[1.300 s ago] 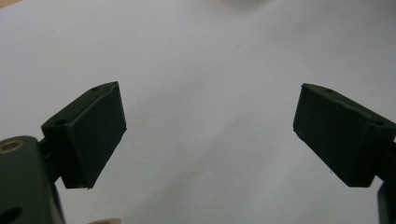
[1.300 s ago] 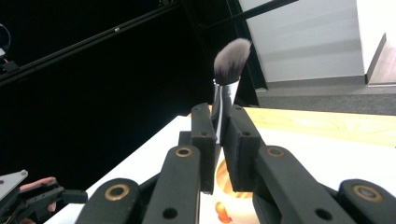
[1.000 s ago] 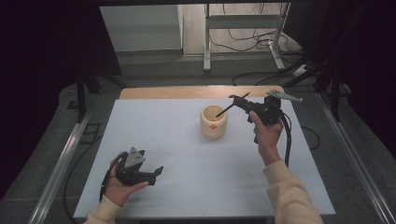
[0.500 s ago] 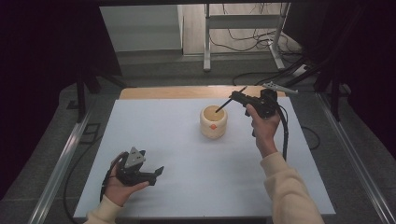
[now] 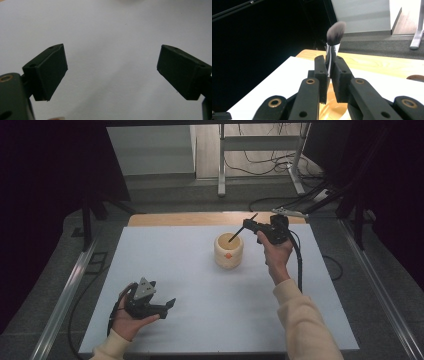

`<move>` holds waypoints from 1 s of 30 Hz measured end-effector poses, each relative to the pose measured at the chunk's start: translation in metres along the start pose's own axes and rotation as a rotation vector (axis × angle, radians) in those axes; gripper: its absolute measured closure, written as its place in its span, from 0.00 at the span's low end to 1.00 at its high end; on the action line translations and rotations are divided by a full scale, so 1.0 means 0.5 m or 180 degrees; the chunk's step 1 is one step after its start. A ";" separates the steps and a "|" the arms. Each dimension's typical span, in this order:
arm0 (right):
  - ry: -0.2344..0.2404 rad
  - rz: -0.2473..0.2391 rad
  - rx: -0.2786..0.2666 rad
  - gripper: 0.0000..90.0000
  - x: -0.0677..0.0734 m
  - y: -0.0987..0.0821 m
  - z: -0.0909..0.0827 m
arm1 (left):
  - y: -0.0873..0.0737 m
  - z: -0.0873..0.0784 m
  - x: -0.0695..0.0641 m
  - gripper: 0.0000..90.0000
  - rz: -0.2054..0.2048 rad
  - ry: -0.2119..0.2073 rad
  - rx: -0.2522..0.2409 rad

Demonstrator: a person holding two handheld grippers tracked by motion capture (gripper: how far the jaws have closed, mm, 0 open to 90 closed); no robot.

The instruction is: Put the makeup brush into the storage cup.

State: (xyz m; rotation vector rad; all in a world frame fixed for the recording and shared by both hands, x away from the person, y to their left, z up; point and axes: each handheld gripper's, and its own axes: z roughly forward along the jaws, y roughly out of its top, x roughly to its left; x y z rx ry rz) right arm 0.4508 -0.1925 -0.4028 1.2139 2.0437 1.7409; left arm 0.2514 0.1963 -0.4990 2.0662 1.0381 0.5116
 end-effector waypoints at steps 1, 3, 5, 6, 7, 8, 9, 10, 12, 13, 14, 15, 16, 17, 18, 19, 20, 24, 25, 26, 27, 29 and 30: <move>-0.0001 0.0002 0.0010 0.92 0.000 -0.001 0.002 | 0.000 0.000 0.000 0.11 -0.0002 0.0003 -0.0002; 0.0002 0.0006 0.0023 0.92 0.000 -0.003 0.007 | 0.000 0.000 0.000 0.11 0.0000 0.0003 -0.0005; -0.0016 -0.0005 0.0038 0.92 0.000 -0.005 0.011 | 0.000 0.000 0.000 0.11 -0.0001 0.0000 -0.0003; -0.0023 -0.0019 0.0057 0.92 0.000 -0.006 0.012 | 0.000 0.000 0.001 0.11 0.0003 0.0003 0.0001; -0.0041 -0.0027 0.0070 0.92 0.000 -0.008 0.014 | -0.001 0.000 0.001 0.11 0.0004 0.0000 0.0004; -0.0052 -0.0037 0.0086 0.92 -0.001 -0.010 0.017 | -0.001 0.000 0.001 0.11 0.0004 0.0001 0.0005; -0.0060 -0.0042 0.0100 0.92 -0.001 -0.012 0.019 | -0.001 0.000 0.002 0.11 0.0002 0.0002 0.0003; -0.0071 -0.0046 0.0119 0.92 -0.002 -0.014 0.022 | -0.001 0.000 0.002 0.11 0.0002 0.0002 0.0004; -0.0084 -0.0065 0.0144 0.92 -0.002 -0.017 0.027 | -0.001 0.000 0.002 0.11 0.0002 0.0002 0.0006; -0.0094 -0.0076 0.0161 0.92 -0.002 -0.019 0.030 | -0.001 0.000 0.002 0.11 -0.0001 0.0001 0.0004; -0.0100 -0.0079 0.0167 0.92 -0.003 -0.021 0.032 | -0.001 0.000 0.002 0.11 0.0000 0.0002 0.0005; -0.0099 -0.0070 0.0175 0.92 -0.003 -0.024 0.034 | -0.001 0.000 0.002 0.11 -0.0001 0.0003 0.0005; -0.0101 -0.0064 0.0180 0.92 -0.004 -0.026 0.036 | -0.001 0.000 0.002 0.11 0.0004 0.0004 0.0010; -0.0105 -0.0065 0.0191 0.92 -0.006 -0.029 0.038 | -0.001 0.000 0.003 0.11 0.0003 0.0003 0.0009; -0.0111 -0.0060 0.0200 0.92 -0.006 -0.031 0.039 | -0.001 0.000 0.003 0.11 0.0000 0.0002 0.0005; -0.0112 -0.0047 0.0207 0.92 -0.008 -0.034 0.041 | -0.001 0.000 0.003 0.11 -0.0002 0.0003 0.0005; -0.0114 -0.0038 0.0212 0.92 -0.010 -0.037 0.042 | -0.001 0.000 0.003 0.11 -0.0002 0.0003 0.0005; -0.0110 -0.0020 0.0212 0.92 -0.013 -0.041 0.046 | -0.001 -0.001 0.004 0.11 -0.0003 0.0000 0.0004; -0.0109 -0.0016 0.0216 0.92 -0.012 -0.041 0.046 | -0.001 -0.001 0.004 0.11 -0.0004 0.0000 0.0003; -0.0104 -0.0012 0.0220 0.92 -0.012 -0.042 0.047 | -0.001 -0.001 0.004 0.11 -0.0003 0.0000 0.0004; -0.0100 -0.0018 0.0219 0.92 -0.011 -0.042 0.048 | -0.001 -0.001 0.004 0.11 -0.0006 0.0001 0.0004; -0.0091 -0.0027 0.0223 0.89 -0.011 -0.042 0.049 | -0.001 -0.001 0.004 0.11 -0.0006 0.0001 0.0007; -0.0087 -0.0070 0.0216 0.74 -0.010 -0.042 0.050 | -0.001 -0.001 0.005 0.11 -0.0006 0.0001 0.0008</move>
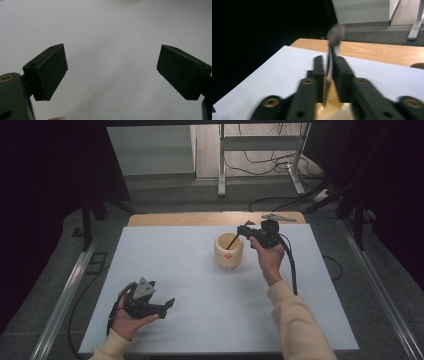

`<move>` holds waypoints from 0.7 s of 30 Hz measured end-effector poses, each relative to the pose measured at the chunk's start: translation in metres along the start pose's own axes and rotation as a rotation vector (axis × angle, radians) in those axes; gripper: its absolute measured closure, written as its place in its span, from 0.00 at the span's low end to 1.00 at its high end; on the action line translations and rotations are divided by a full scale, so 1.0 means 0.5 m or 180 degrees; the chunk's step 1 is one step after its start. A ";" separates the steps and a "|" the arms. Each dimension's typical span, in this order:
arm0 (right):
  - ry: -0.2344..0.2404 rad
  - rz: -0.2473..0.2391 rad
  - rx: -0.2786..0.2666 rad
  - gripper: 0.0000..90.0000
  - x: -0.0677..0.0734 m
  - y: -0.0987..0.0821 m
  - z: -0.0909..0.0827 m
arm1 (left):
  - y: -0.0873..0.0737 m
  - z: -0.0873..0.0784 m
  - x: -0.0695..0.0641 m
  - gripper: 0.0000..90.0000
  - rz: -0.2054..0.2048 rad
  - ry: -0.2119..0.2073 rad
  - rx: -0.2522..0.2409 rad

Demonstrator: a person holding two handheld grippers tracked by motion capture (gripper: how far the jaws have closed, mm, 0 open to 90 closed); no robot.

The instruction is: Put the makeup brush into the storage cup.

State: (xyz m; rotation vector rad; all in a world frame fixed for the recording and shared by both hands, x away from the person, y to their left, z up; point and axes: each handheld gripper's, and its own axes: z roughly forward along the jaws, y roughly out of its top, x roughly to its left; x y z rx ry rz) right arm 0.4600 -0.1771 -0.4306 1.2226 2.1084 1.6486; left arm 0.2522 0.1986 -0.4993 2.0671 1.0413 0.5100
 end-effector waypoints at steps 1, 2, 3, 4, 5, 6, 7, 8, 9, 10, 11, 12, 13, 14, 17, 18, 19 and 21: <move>-0.0015 -0.0020 -0.0002 0.61 0.001 0.000 0.001 | 0.000 0.000 0.000 0.11 -0.0001 0.0001 -0.0001; -0.0098 -0.0076 0.0006 0.42 0.003 0.000 0.003 | 0.000 -0.001 0.001 0.11 -0.0001 0.0003 -0.0001; -0.0196 -0.0114 0.0020 0.36 0.004 -0.001 0.003 | 0.000 -0.001 0.001 0.11 0.0003 0.0007 0.0000; -0.0232 -0.0123 0.0030 0.31 0.004 -0.003 0.001 | 0.000 -0.001 0.002 0.11 -0.0002 0.0007 -0.0006; -0.0217 -0.0125 0.0027 0.28 0.002 -0.004 0.000 | 0.000 -0.002 0.002 0.11 -0.0005 0.0006 -0.0008; -0.0202 -0.0113 0.0034 0.25 0.001 -0.006 -0.001 | 0.000 -0.002 0.003 0.11 -0.0008 0.0006 -0.0010; -0.0207 -0.0124 0.0040 0.22 0.000 -0.007 -0.002 | 0.000 -0.002 0.003 0.11 -0.0008 0.0007 -0.0010; -0.0213 -0.0132 0.0054 0.19 0.000 -0.008 -0.003 | 0.000 -0.003 0.003 0.11 -0.0009 0.0008 -0.0011; -0.0205 -0.0141 0.0074 0.17 0.000 -0.009 -0.004 | 0.000 -0.003 0.003 0.11 -0.0009 0.0008 -0.0012; -0.0193 -0.0151 0.0091 0.15 0.000 -0.010 -0.004 | 0.000 -0.003 0.003 0.11 -0.0009 0.0008 -0.0016; -0.0204 -0.0166 0.0095 0.14 0.001 -0.011 -0.004 | 0.001 -0.003 0.003 0.11 -0.0013 0.0010 -0.0019; -0.0232 -0.0179 0.0085 0.13 0.003 -0.011 -0.006 | 0.001 -0.003 0.003 0.11 -0.0012 0.0011 -0.0020; -0.0231 -0.0189 0.0081 0.12 0.003 -0.012 -0.007 | 0.001 -0.003 0.003 0.11 -0.0013 0.0011 -0.0020; -0.0234 -0.0197 0.0083 0.12 0.003 -0.012 -0.008 | 0.001 -0.004 0.002 0.11 -0.0012 0.0013 -0.0022; -0.0256 -0.0192 0.0101 0.10 0.003 -0.013 -0.011 | 0.001 -0.005 0.003 0.11 -0.0014 0.0022 -0.0030; -0.0252 -0.0195 0.0104 0.10 0.002 -0.014 -0.013 | 0.000 -0.005 0.003 0.11 -0.0014 0.0022 -0.0032; -0.0244 -0.0191 0.0112 0.10 0.002 -0.015 -0.015 | 0.000 -0.006 0.004 0.11 -0.0014 0.0026 -0.0034; -0.0228 -0.0212 0.0117 0.10 0.002 -0.017 -0.019 | 0.000 -0.007 0.004 0.11 -0.0020 0.0030 -0.0044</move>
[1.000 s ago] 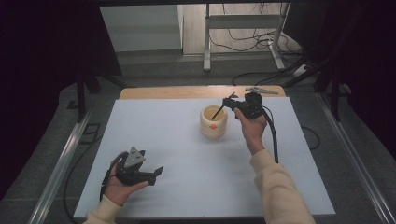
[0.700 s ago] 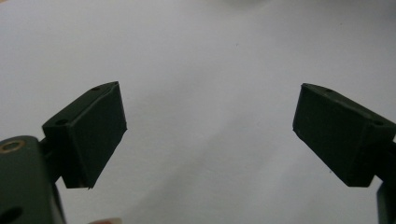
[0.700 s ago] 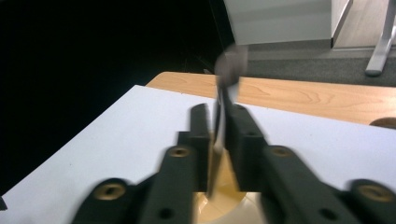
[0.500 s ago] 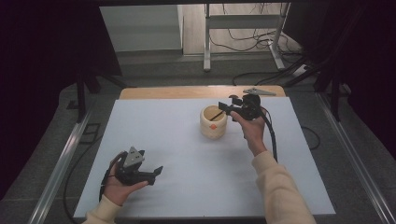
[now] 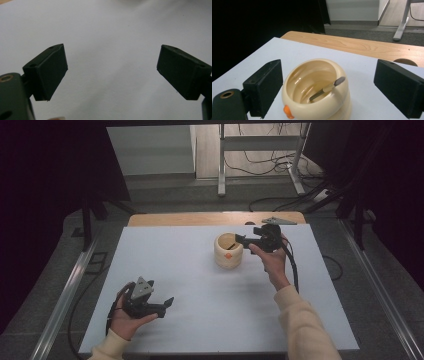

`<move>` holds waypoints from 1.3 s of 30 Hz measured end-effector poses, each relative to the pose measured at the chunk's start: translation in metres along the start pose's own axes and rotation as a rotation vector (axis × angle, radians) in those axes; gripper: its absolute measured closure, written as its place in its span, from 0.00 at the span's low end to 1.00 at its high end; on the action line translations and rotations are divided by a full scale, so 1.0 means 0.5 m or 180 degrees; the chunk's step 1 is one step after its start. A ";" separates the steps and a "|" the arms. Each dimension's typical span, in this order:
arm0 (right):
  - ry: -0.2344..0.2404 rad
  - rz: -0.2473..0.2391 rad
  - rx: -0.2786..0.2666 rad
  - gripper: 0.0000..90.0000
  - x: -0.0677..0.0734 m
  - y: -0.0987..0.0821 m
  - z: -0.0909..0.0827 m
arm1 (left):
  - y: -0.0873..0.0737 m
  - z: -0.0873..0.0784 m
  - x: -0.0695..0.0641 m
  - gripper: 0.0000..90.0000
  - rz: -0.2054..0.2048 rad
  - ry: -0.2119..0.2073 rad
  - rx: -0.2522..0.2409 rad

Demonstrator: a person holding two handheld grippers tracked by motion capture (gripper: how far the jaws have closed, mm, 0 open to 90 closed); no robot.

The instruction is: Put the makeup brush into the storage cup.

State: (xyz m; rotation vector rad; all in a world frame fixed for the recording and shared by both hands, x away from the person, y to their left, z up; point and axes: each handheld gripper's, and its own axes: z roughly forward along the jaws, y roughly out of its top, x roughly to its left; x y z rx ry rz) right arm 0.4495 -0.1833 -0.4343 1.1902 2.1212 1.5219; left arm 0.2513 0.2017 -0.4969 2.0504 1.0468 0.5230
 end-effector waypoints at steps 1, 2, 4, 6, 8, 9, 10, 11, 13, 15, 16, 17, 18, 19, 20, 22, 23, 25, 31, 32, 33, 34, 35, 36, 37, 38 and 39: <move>0.0002 -0.0014 0.0008 0.10 0.001 -0.002 -0.003 | 0.000 0.000 0.000 0.11 -0.0001 0.0001 -0.0002; -0.0001 -0.0022 0.0010 0.10 0.001 -0.003 -0.006 | 0.000 0.000 0.000 0.11 -0.0002 0.0002 -0.0005; -0.0004 -0.0052 0.0019 0.10 0.002 -0.006 -0.014 | 0.000 0.000 0.000 0.11 -0.0002 0.0003 -0.0006; -0.0002 -0.0060 0.0018 0.11 0.001 -0.010 -0.022 | 0.000 -0.001 0.000 0.11 -0.0002 0.0006 -0.0006; 0.0003 -0.0072 0.0026 0.11 0.000 -0.013 -0.030 | 0.000 -0.001 0.000 0.11 -0.0006 0.0007 -0.0009; 0.0004 -0.0096 0.0019 0.11 -0.001 -0.014 -0.033 | 0.000 -0.001 0.000 0.11 -0.0012 0.0007 -0.0010; 0.0001 -0.0113 0.0029 0.11 -0.001 -0.016 -0.038 | 0.000 -0.002 0.000 0.11 -0.0016 0.0004 -0.0011; -0.0001 -0.0127 0.0042 0.11 -0.002 -0.018 -0.044 | 0.000 -0.002 0.000 0.11 -0.0016 0.0002 -0.0010; 0.0001 -0.0141 0.0057 0.11 -0.003 -0.021 -0.052 | 0.001 -0.001 -0.001 0.11 -0.0008 0.0007 -0.0007; -0.0014 -0.0169 0.0064 0.11 -0.004 -0.024 -0.061 | 0.001 -0.001 -0.001 0.11 -0.0003 0.0009 0.0000; -0.0024 -0.0181 0.0077 0.11 -0.005 -0.026 -0.065 | 0.000 0.000 -0.001 0.11 -0.0005 0.0011 -0.0001; -0.0029 -0.0185 0.0088 0.11 -0.005 -0.028 -0.071 | 0.000 0.000 0.000 0.11 -0.0006 0.0013 -0.0001; -0.0027 -0.0197 0.0093 0.11 -0.006 -0.029 -0.074 | 0.000 0.000 0.000 0.11 -0.0009 0.0015 -0.0002; -0.0027 -0.0194 0.0098 0.11 -0.006 -0.031 -0.077 | 0.000 -0.001 0.000 0.11 -0.0013 0.0018 -0.0004; -0.0028 -0.0201 0.0106 0.11 -0.006 -0.033 -0.080 | 0.000 -0.001 0.001 0.11 -0.0016 0.0018 -0.0003; -0.0030 -0.0222 0.0138 0.11 -0.006 -0.039 -0.087 | 0.000 -0.001 0.001 0.11 -0.0018 0.0023 -0.0006; -0.0030 -0.0239 0.0152 0.11 -0.005 -0.043 -0.091 | 0.000 -0.001 0.001 0.11 -0.0018 0.0024 -0.0007; -0.0031 -0.0263 0.0188 0.11 -0.003 -0.049 -0.097 | 0.000 -0.001 0.001 0.11 -0.0018 0.0025 -0.0006; 0.0015 -0.0326 0.0273 0.12 0.002 -0.071 -0.121 | 0.000 -0.001 0.001 0.11 -0.0019 0.0027 -0.0005; 0.0019 -0.0333 0.0286 0.12 0.002 -0.073 -0.123 | 0.000 -0.001 0.001 0.11 -0.0018 0.0029 -0.0003; 0.0015 -0.0349 0.0310 0.12 0.004 -0.077 -0.126 | 0.000 0.000 0.001 0.11 -0.0018 0.0029 -0.0005; 0.0017 -0.0368 0.0321 0.12 0.005 -0.082 -0.130 | 0.000 -0.001 0.001 0.11 -0.0015 0.0030 -0.0005; 0.0023 -0.0369 0.0328 0.12 0.007 -0.087 -0.133 | 0.000 -0.001 0.001 0.11 -0.0017 0.0029 -0.0007; 0.0032 -0.0373 0.0345 0.12 0.008 -0.090 -0.135 | 0.000 -0.001 0.001 0.11 -0.0015 0.0031 -0.0007; 0.0046 -0.0376 0.0363 0.12 0.009 -0.095 -0.138 | 0.000 -0.002 0.001 0.11 -0.0020 0.0035 -0.0014; 0.0049 -0.0401 0.0384 0.11 0.011 -0.100 -0.141 | 0.000 -0.001 0.002 0.11 -0.0030 0.0036 -0.0018; 0.0041 -0.0429 0.0416 0.11 0.014 -0.106 -0.145 | -0.001 -0.002 0.003 0.11 -0.0029 0.0040 -0.0013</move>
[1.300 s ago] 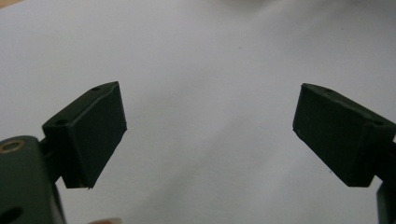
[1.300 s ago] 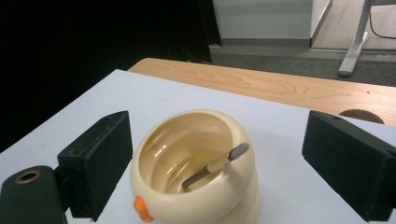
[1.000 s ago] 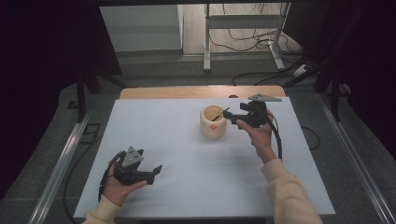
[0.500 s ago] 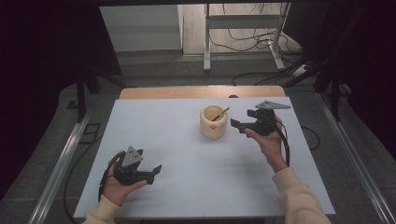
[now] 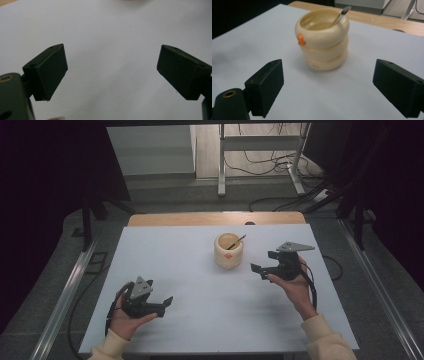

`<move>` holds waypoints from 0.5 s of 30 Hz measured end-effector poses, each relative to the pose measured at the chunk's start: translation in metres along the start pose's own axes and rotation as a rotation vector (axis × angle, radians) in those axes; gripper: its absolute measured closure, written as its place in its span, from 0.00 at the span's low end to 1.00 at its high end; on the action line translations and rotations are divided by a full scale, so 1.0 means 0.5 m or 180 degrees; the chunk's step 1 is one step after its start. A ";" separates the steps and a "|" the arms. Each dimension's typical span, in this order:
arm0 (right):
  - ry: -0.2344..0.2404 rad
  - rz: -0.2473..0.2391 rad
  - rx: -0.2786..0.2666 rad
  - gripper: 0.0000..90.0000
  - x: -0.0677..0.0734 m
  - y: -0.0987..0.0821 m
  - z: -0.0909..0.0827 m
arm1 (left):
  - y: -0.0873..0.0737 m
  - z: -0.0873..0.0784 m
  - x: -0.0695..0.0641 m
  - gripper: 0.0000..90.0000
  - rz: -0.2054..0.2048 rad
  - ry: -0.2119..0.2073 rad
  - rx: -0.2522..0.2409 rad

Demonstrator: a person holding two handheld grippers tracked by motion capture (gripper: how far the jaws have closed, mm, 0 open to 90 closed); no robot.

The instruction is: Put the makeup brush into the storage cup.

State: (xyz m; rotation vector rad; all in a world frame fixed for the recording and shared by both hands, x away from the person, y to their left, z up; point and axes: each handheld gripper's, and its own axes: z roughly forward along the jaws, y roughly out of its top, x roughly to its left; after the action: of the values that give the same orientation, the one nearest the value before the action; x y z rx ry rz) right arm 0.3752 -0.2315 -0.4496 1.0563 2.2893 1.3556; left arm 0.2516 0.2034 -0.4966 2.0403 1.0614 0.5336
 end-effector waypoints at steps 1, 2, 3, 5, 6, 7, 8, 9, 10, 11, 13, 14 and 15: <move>-0.0008 -0.0030 0.0010 0.12 0.003 -0.005 -0.003 | 0.000 0.000 0.000 0.11 -0.0004 0.0002 0.0000; -0.0004 -0.0045 0.0026 0.12 0.005 -0.008 -0.005 | 0.000 -0.001 0.001 0.11 -0.0009 0.0007 -0.0005; 0.0008 -0.0061 0.0049 0.11 0.008 -0.015 -0.010 | 0.000 -0.002 0.002 0.11 -0.0012 0.0011 -0.0009; 0.0018 -0.0071 0.0077 0.11 0.013 -0.025 -0.018 | 0.000 -0.003 0.003 0.11 -0.0013 0.0015 -0.0016; 0.0019 -0.0085 0.0079 0.11 0.014 -0.031 -0.023 | 0.000 -0.003 0.003 0.11 -0.0015 0.0017 -0.0018; 0.0025 -0.0069 0.0093 0.11 0.015 -0.037 -0.028 | 0.000 -0.003 0.003 0.11 -0.0016 0.0019 -0.0018; 0.0025 -0.0074 0.0098 0.11 0.016 -0.043 -0.032 | 0.000 -0.003 0.003 0.11 -0.0017 0.0020 -0.0019; 0.0022 -0.0078 0.0114 0.11 0.016 -0.047 -0.036 | 0.000 -0.003 0.003 0.11 -0.0018 0.0019 -0.0018; 0.0019 -0.0068 0.0127 0.11 0.017 -0.055 -0.041 | 0.000 -0.003 0.003 0.11 -0.0014 0.0020 -0.0016; 0.0019 -0.0063 0.0130 0.11 0.016 -0.061 -0.045 | 0.000 -0.003 0.003 0.11 -0.0009 0.0017 -0.0016; 0.0011 -0.0051 0.0160 0.11 0.014 -0.073 -0.054 | 0.001 -0.003 0.002 0.11 -0.0003 0.0017 -0.0016; -0.0004 -0.0043 0.0160 0.11 0.013 -0.079 -0.058 | 0.001 -0.004 0.002 0.11 -0.0001 0.0016 -0.0016; 0.0004 -0.0017 0.0159 0.11 0.011 -0.084 -0.063 | 0.001 -0.003 0.001 0.11 -0.0003 0.0014 -0.0015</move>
State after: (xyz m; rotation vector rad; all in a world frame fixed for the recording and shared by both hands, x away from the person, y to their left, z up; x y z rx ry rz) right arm 0.3351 -0.2602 -0.4681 1.0643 2.3367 1.3038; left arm 0.2511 0.2044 -0.4951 2.0354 1.0626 0.5397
